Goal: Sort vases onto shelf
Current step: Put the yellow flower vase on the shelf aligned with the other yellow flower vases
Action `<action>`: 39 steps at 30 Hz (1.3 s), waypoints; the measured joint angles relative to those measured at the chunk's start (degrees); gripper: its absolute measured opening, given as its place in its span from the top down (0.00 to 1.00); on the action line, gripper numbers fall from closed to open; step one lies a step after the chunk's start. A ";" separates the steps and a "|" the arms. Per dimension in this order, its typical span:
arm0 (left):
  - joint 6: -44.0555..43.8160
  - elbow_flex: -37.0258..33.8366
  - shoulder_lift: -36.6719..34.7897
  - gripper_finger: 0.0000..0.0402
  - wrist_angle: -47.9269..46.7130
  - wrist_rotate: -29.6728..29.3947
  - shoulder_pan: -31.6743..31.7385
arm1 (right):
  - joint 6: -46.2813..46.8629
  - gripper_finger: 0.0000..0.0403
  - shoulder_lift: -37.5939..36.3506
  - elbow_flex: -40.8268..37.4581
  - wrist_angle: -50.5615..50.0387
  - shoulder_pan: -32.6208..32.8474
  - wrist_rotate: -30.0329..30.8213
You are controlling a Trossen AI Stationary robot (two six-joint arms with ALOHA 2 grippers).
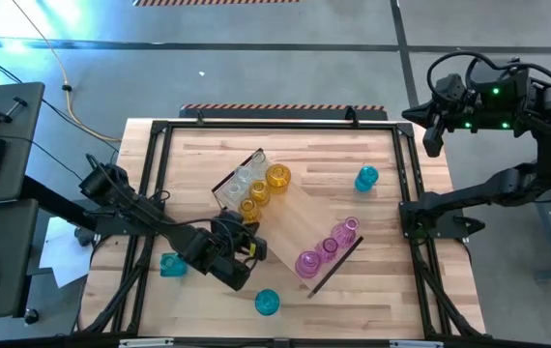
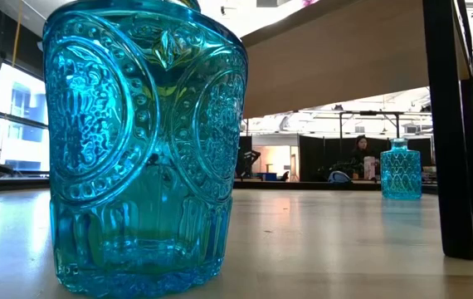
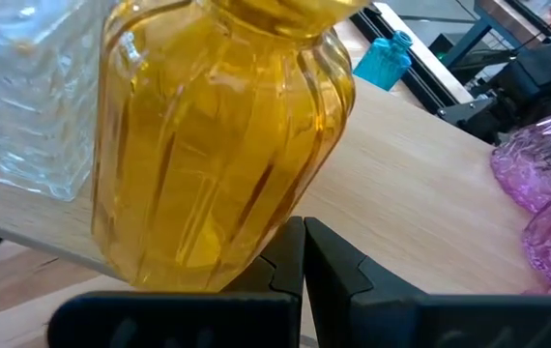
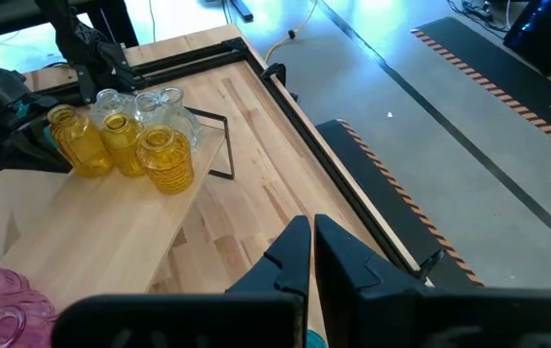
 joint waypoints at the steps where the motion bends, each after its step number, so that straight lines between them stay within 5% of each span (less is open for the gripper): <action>1: -0.06 0.00 0.00 1.00 -0.23 0.02 0.13 | 0.00 1.00 0.00 0.00 0.00 0.00 0.00; 39: 0.13 0.00 -0.01 1.00 -2.21 0.07 0.32 | 0.00 1.00 -0.01 0.00 0.00 0.00 -0.68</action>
